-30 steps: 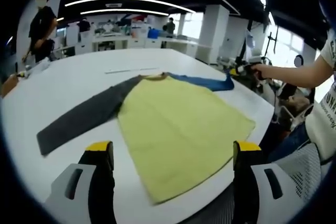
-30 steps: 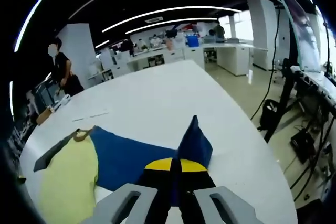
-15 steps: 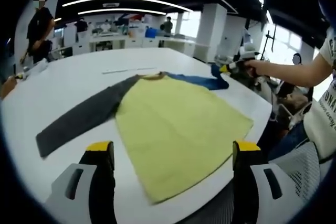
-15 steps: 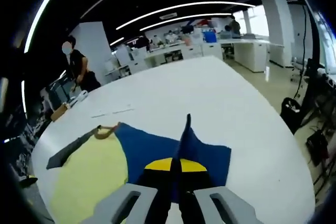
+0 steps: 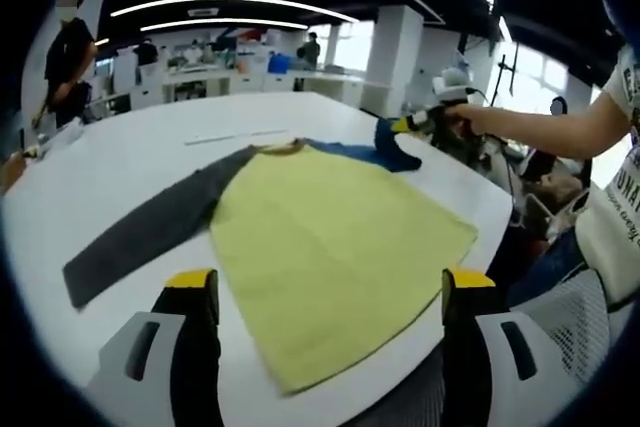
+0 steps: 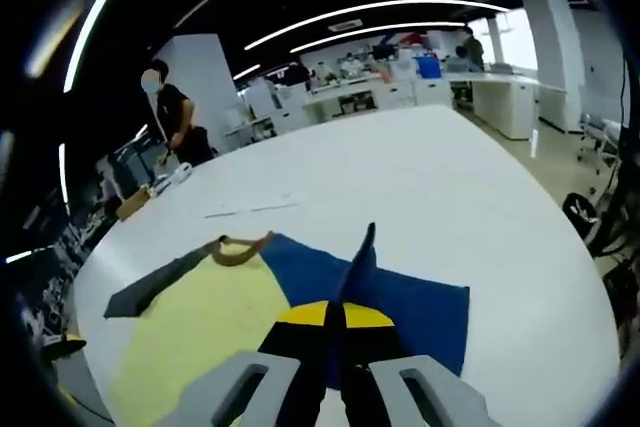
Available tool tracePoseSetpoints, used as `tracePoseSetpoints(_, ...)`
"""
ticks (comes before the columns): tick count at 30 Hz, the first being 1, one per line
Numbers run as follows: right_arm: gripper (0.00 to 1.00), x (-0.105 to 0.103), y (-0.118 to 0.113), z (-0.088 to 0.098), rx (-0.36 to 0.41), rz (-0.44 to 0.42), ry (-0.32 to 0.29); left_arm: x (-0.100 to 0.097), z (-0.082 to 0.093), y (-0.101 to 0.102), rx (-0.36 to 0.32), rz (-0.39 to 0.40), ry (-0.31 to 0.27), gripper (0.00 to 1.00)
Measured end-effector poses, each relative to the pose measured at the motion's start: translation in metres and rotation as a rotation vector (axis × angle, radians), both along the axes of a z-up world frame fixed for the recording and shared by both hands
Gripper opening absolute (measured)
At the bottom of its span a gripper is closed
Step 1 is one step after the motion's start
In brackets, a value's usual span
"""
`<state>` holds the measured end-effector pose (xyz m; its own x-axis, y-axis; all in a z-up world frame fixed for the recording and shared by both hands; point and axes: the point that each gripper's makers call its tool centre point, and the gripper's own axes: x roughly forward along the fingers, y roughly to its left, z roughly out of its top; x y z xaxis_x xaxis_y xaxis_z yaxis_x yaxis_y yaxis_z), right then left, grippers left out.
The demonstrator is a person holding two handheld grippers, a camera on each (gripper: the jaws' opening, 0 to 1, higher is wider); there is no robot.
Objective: Fold the garment on the visible template until the final outline fits inside the template.
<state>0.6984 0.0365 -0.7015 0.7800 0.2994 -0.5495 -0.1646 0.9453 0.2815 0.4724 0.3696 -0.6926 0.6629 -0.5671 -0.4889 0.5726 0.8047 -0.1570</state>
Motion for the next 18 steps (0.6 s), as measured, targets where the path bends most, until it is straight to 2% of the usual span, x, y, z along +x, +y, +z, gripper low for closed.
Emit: tracePoseSetpoints(18, 0.0, 0.013, 0.059, -0.004, 0.027, 0.056, 0.015, -0.002, -0.003, 0.0, 0.018, -0.014, -0.007, 0.87)
